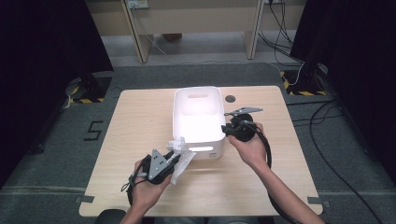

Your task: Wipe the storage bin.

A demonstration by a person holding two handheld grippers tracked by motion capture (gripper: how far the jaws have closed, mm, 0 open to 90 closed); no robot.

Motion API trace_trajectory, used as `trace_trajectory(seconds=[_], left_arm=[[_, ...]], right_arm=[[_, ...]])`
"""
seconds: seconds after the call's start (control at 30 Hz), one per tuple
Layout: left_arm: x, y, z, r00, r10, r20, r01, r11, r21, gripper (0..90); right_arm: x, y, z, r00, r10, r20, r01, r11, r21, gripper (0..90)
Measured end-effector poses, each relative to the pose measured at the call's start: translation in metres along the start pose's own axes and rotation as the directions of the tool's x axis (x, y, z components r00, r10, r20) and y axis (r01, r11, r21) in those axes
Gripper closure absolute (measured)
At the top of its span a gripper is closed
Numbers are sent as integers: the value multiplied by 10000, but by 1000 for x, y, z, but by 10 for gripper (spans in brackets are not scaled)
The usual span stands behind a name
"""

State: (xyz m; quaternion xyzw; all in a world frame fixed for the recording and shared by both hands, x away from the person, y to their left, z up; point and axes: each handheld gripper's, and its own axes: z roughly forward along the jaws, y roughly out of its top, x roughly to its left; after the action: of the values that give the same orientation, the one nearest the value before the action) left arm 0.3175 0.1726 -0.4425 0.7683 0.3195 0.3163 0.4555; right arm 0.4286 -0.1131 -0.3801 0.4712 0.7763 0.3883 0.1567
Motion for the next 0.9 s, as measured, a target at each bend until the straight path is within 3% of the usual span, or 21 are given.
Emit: trace_trajectory(seconds=[0.2,0.6,0.9], left_arm=[[-6,0,8,10000,-45,-24,45,9999,93,754],[-7,-5,16,9992,-338,-221,343,9992,209,754],[-3,-6,24,9993,-285,-256,293,9991,323,754]], right_arm=[[1,-1,0,9999,-85,76,85,10000,-43,757],[2,0,1,9998,-162,115,162,9999,-1,760],[4,0,1,9998,-117,171,117,9999,1,755]])
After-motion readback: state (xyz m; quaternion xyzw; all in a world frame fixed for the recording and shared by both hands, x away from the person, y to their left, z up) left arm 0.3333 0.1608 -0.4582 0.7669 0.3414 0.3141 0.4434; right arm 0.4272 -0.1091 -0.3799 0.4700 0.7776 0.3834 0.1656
